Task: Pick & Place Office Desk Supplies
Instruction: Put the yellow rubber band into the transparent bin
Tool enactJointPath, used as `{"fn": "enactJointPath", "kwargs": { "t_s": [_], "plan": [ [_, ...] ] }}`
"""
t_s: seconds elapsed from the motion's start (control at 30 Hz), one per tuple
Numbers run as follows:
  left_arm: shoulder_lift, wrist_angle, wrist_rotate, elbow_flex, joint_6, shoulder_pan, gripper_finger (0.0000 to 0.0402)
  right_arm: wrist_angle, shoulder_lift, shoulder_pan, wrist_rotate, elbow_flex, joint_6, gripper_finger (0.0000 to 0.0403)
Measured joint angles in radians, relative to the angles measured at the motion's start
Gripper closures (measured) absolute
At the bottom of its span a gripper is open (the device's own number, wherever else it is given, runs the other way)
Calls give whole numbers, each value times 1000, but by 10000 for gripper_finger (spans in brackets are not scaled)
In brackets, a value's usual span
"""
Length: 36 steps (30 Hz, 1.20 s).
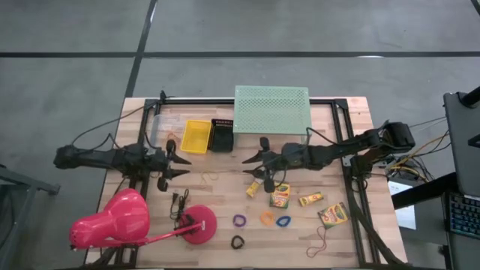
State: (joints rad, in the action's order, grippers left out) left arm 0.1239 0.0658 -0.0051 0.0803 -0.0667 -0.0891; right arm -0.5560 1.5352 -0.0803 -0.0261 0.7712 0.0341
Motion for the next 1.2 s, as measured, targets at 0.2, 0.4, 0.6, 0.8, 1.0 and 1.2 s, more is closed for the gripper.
{"fn": "enactJointPath", "kwargs": {
  "t_s": [0.2, 0.4, 0.6, 0.8, 1.0, 1.2],
  "plan": [
    [124, 84, -14, 131, -39, -1, 252, 0, 5, 0, 0, 1, 0, 272],
    [363, 232, -79, 249, -99, -1, 252, 1, 5, 0, 0, 1, 0, 275],
    [603, 354, -85, 333, -229, -1, 252, 1, 5, 0, 0, 1, 0, 268],
    [752, 302, -153, 346, -397, -1, 252, 1, 5, 0, 0, 1, 0, 262],
    [843, 299, -168, 345, -594, -1, 252, 1, 5, 0, 0, 1, 0, 265],
    [894, 299, -163, 350, -649, -1, 252, 0, 5, 0, 0, 1, 0, 275]
  ]
}}
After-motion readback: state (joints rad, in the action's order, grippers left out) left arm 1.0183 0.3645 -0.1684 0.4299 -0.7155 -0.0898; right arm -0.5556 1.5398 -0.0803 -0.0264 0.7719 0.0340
